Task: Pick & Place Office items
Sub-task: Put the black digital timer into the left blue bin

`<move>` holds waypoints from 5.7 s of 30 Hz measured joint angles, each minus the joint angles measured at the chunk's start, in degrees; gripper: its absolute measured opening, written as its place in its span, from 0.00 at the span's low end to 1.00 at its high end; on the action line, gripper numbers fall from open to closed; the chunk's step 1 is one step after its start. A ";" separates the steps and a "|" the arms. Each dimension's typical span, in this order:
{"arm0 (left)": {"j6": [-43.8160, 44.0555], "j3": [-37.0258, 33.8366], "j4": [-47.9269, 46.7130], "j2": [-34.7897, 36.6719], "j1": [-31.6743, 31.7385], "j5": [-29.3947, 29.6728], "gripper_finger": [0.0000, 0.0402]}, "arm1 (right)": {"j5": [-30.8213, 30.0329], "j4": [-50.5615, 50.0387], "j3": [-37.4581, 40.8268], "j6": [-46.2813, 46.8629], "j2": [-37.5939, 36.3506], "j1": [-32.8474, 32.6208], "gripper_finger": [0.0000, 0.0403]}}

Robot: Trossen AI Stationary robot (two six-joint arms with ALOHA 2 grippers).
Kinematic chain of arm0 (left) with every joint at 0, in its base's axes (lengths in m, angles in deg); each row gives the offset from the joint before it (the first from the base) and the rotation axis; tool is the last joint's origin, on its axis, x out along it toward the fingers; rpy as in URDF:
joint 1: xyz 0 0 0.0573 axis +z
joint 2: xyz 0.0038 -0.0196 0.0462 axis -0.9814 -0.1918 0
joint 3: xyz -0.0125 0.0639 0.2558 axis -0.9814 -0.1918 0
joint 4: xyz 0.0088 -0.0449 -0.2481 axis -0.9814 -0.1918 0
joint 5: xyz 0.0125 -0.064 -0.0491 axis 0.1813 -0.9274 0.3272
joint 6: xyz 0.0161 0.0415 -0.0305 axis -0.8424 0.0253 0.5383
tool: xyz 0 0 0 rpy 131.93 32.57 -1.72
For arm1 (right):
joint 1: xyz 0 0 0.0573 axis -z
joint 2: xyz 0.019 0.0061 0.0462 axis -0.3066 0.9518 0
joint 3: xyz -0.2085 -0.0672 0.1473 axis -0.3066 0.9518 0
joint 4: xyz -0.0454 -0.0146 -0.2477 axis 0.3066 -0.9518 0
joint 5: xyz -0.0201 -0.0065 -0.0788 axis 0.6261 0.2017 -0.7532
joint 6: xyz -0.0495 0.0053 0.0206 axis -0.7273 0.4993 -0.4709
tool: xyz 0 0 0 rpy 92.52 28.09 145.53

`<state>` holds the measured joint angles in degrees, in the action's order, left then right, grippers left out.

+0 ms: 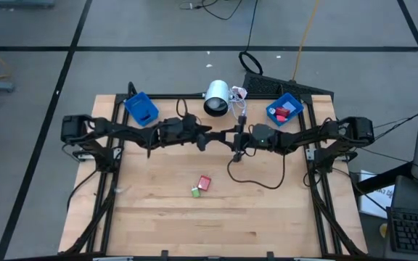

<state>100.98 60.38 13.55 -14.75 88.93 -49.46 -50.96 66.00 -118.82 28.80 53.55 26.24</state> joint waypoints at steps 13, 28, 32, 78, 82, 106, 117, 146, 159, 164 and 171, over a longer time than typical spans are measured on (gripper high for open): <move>0.90 -0.04 -1.05 0.10 0.11 -1.00 0.68 | -5.21 2.67 0.04 -0.81 0.00 -0.34 0.38; -0.46 -0.09 -0.56 0.10 0.11 -0.78 0.39 | -4.06 2.95 0.04 -0.42 0.00 -0.28 0.38; -2.91 -0.09 0.22 0.10 0.00 -0.81 0.29 | -2.49 2.95 0.04 -0.39 0.00 -0.22 0.39; -22.69 -4.67 -26.03 23.77 -5.72 25.87 0.17 | -8.31 3.70 0.09 9.24 0.02 -0.22 0.60; -19.93 -10.74 -25.67 28.95 -3.89 29.26 0.17 | -8.32 3.71 0.09 9.97 0.02 -0.21 0.59; -0.17 -25.51 -42.31 41.89 11.03 38.93 0.17 | -8.25 3.36 0.09 10.22 0.02 0.31 0.59; 1.02 -25.51 -45.73 41.85 13.00 46.90 0.18 | -8.25 3.21 0.09 10.36 0.00 0.31 0.59; 4.62 -25.48 -50.48 38.39 15.17 45.95 0.23 | -8.22 3.36 0.07 11.65 -0.02 0.30 0.59; 2.02 -25.46 -55.77 43.27 15.17 7.96 0.42 | -8.22 3.36 0.07 11.11 -0.02 0.31 0.59; 2.00 -25.43 -66.21 43.36 15.17 -1.04 0.62 | -8.20 3.36 0.07 11.17 -0.02 0.31 0.59; 4.85 -20.50 -82.73 43.34 15.17 -1.77 0.74 | -8.08 4.76 0.04 11.08 -0.02 0.31 0.59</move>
<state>105.83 39.89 -69.18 28.59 104.11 -51.23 -59.04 70.77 -118.78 39.88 53.53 26.55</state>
